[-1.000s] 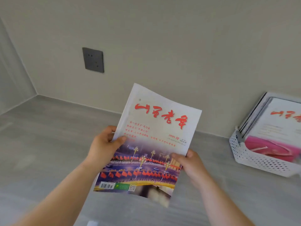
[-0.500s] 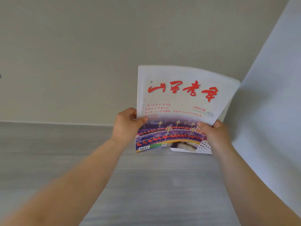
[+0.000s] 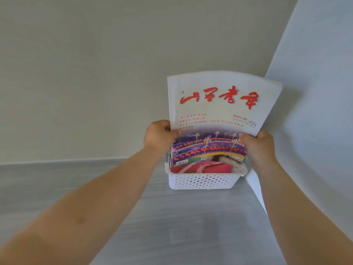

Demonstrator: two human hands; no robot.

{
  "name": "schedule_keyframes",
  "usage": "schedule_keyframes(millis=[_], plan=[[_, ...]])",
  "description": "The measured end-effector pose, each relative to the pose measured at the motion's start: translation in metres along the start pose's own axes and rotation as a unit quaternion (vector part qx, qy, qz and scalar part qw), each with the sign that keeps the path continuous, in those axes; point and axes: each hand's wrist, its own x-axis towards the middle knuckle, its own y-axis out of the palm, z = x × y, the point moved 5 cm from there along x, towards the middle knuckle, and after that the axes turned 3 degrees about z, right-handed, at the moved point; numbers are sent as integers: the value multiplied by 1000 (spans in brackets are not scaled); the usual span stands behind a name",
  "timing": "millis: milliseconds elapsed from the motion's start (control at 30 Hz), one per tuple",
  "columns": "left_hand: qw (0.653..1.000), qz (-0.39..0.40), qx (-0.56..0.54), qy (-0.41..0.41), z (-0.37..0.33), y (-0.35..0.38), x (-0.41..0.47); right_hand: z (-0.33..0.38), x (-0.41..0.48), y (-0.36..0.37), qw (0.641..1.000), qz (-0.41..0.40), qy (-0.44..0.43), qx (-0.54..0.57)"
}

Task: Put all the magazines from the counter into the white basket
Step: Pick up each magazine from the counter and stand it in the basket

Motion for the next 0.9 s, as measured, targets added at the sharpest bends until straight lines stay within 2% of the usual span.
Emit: schedule_keyframes(millis=[167, 267, 400, 533, 600, 667, 767, 833, 900], plan=[[997, 10, 71, -28, 27, 16, 9, -46, 11, 9, 996, 20, 81, 0], [994, 10, 103, -39, 41, 22, 9, -63, 16, 14, 994, 22, 102, -34], [990, 7, 133, -46, 51, 32, 14, -76, 23, 14, 993, 14, 102, -64], [989, -34, 137, -43, 59, 37, 19, -80, 30, 8, 993, -13, 52, -109], [990, -14, 109, -89, 71, 41, 20, -82, 35, 2, 984, -39, 31, -171], [984, 43, 97, -145, 85, 47, 21, -88, 39, -5, 974, -56, 41, -217], [970, 116, 98, -189, 97, 57, 19, -105, 42, -6, 975, 0, 132, -181], [970, 124, 61, -198, 100, 59, 20, -117, 42, -3, 963, 75, 203, -160], [970, 130, 17, -203, 102, 60, 23, -124, 45, -2, 948, 128, 228, -179]])
